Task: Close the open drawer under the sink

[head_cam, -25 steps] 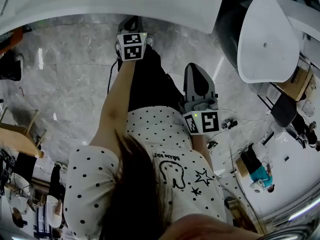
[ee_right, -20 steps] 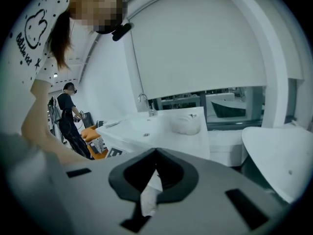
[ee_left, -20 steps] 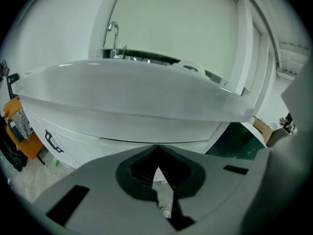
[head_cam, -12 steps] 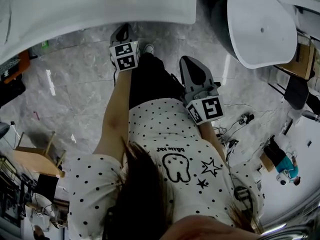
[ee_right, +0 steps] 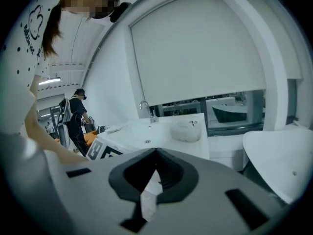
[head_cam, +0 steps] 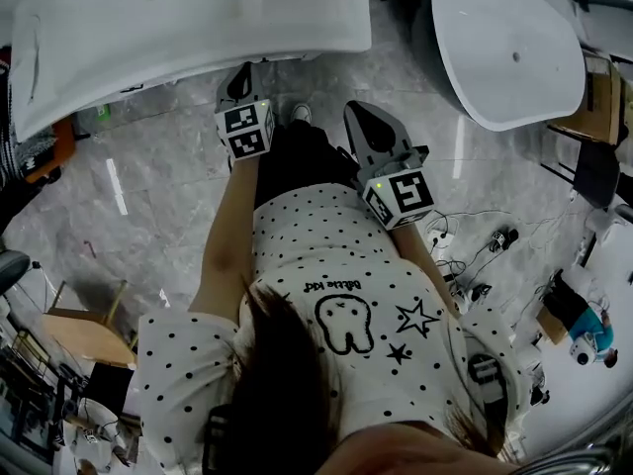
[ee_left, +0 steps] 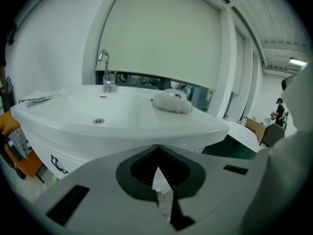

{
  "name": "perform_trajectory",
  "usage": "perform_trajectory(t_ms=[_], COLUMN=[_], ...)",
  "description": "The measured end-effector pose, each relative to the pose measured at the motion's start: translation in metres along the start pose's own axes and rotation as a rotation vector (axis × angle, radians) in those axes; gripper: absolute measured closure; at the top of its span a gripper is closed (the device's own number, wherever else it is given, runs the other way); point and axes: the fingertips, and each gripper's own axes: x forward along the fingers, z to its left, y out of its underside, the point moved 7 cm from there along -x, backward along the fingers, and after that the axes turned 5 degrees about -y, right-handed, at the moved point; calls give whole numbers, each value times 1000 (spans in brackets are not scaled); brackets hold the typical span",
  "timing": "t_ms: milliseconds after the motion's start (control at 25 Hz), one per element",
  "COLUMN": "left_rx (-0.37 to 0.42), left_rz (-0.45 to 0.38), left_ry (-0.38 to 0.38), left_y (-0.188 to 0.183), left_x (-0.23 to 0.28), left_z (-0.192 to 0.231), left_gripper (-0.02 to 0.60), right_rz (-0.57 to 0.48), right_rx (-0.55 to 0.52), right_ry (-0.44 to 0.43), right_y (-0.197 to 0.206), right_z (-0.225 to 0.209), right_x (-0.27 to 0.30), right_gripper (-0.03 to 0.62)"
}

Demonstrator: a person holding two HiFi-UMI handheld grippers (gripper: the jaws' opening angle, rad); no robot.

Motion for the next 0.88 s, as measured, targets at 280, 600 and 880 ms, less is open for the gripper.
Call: perform_trajectory(t_ms=[280, 600, 880], left_rx=[-5, 0, -2], left_rz=[-61, -123, -184], left_ry=[7, 27, 50], left_y=[-21, -48, -68], left_x=[-15, -23, -36], left_z=[-5, -13, -22], left_gripper=[577, 577, 577], right_rz=[-41, -79, -77], right_rx=[-14, -29, -86], right_ry=[1, 25, 6], right_y=[-8, -17, -23], right_z=[-6, -16, -17], right_x=[0, 3, 13], right_gripper=[579, 579, 579])
